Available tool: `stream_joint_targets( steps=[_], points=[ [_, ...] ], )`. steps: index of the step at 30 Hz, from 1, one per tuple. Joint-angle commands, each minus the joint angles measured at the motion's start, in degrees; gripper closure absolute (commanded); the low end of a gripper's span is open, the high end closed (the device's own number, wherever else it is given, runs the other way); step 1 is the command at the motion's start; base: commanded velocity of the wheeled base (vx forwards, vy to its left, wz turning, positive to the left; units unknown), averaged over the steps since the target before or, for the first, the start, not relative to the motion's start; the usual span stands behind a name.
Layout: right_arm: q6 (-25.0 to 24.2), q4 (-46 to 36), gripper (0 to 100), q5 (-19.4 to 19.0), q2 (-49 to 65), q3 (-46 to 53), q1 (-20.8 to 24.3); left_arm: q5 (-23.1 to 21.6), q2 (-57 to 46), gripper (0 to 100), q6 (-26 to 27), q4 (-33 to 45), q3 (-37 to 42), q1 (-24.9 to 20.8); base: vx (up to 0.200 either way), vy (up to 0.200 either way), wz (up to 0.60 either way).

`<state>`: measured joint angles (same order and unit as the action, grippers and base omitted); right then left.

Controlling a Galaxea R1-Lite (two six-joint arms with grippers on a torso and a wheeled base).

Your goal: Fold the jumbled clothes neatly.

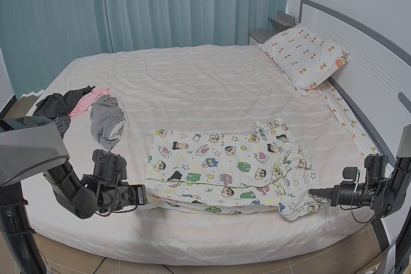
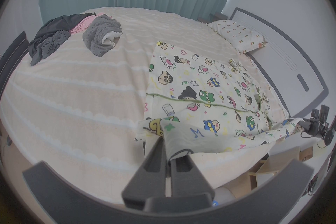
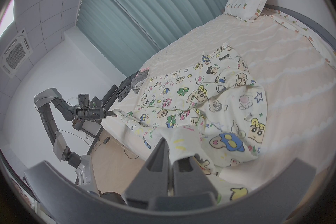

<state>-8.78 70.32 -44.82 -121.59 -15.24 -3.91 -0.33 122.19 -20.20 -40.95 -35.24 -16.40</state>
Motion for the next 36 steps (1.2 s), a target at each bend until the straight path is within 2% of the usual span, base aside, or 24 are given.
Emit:
stream_joint_targets(
  steps=[1, 9, 15, 19, 27, 31, 36],
  points=[
    [-0.19, 0.00, 100, 0.44, -3.30, -2.69, 0.31, -0.02, 3.41, 100, -0.28, 1.84, -3.60, 0.40, 0.000, 0.000, 0.00],
    [-0.28, -0.18, 100, 1.76, -7.00, -8.40, 1.10, -0.02, 7.54, 100, -0.81, 4.03, -8.70, 0.40, 0.000, 0.000, 0.00],
    [-0.28, -0.44, 100, 4.66, -9.90, -12.54, 2.07, 0.07, 9.47, 100, -2.30, 6.06, -13.10, 0.75, 0.000, 0.000, 0.00],
    [-0.36, -0.62, 100, 4.75, -10.95, -14.21, 2.24, 0.15, 9.83, 100, -6.08, 6.58, -15.47, 0.75, 0.000, 0.000, 0.00],
    [-0.63, -0.44, 100, 6.50, -12.53, -16.49, 2.16, 0.42, 11.14, 100, -6.96, 6.67, -16.88, 1.63, 0.000, 0.000, 0.00],
    [-3.79, -0.18, 100, 7.38, -12.44, -17.63, 2.16, 0.50, 12.02, 100, -6.96, 6.58, -16.96, 2.33, 0.000, 0.000, 0.00],
    [-4.32, 0.00, 100, 8.35, -12.18, -17.72, 2.07, 0.59, 12.20, 100, -9.07, 6.58, -18.19, 2.51, 0.000, 0.000, 0.00]
  ],
)
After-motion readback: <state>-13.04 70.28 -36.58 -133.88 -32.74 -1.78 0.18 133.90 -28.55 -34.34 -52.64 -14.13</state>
